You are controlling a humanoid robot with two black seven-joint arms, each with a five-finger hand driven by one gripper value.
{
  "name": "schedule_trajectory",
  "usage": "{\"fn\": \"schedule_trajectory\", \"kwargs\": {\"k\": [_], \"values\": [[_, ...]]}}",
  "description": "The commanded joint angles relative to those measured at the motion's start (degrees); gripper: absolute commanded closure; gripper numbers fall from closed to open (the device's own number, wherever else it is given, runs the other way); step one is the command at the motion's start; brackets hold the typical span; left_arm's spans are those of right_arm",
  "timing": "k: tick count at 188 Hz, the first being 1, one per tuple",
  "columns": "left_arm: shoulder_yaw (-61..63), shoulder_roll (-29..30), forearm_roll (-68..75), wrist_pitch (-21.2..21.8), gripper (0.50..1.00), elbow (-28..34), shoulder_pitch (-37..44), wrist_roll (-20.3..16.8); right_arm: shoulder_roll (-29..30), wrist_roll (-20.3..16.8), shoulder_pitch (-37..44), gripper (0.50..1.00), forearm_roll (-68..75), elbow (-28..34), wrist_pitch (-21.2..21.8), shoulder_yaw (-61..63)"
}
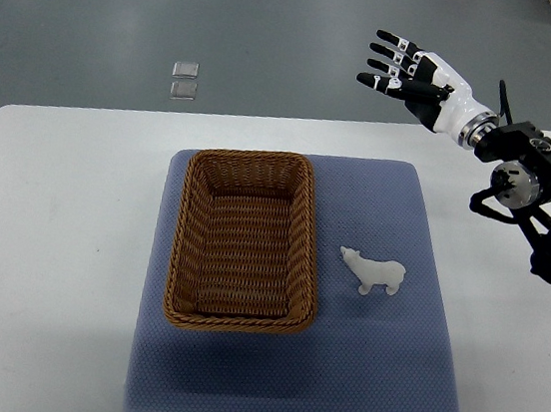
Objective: Place white bear in brown basket with right hand
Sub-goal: 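Move the right hand down toward the white bear figurine, then close the right hand fingers around the white bear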
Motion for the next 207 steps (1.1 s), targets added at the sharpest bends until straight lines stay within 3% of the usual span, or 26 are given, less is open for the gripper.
{"fn": "schedule_trajectory", "kwargs": {"k": [1, 37, 62, 86, 108, 134, 207], "values": [[-0.1, 0.0, 0.2, -0.1, 0.5, -0.3, 0.0, 0.0, -3.9, -2.8, 4.9, 0.574, -5.0, 2.4, 0.6, -7.4], [0.0, 0.0, 0.1, -0.1, 0.5, -0.3, 0.0, 0.0, -9.9, -4.0, 15.7, 0.574, -7.3, 7.5, 3.6, -28.6], [0.0, 0.0, 0.0, -0.1, 0.5, 0.2, 0.0, 0.0, -14.7, -7.1, 23.9, 0.574, -7.0, 16.9, 6.2, -41.6], [0.1, 0.0, 0.0, -0.1, 0.5, 0.1, 0.0, 0.0, -17.6, -9.5, 27.9, 0.574, -6.9, 24.5, 8.5, -46.8], [0.0, 0.0, 0.0, -0.1, 0.5, 0.0, 0.0, 0.0, -19.6, -12.8, 28.1, 0.574, -6.7, 30.2, 9.1, -47.8], [-0.1, 0.0, 0.0, -0.1, 0.5, 0.2, 0.0, 0.0, -21.3, -13.3, 26.0, 0.574, -6.5, 33.2, 8.7, -47.8], [0.0, 0.0, -0.1, 0.0, 0.5, 0.4, 0.0, 0.0, -22.8, -13.5, 16.6, 0.576, -6.6, 34.6, 2.2, -45.6]]}}
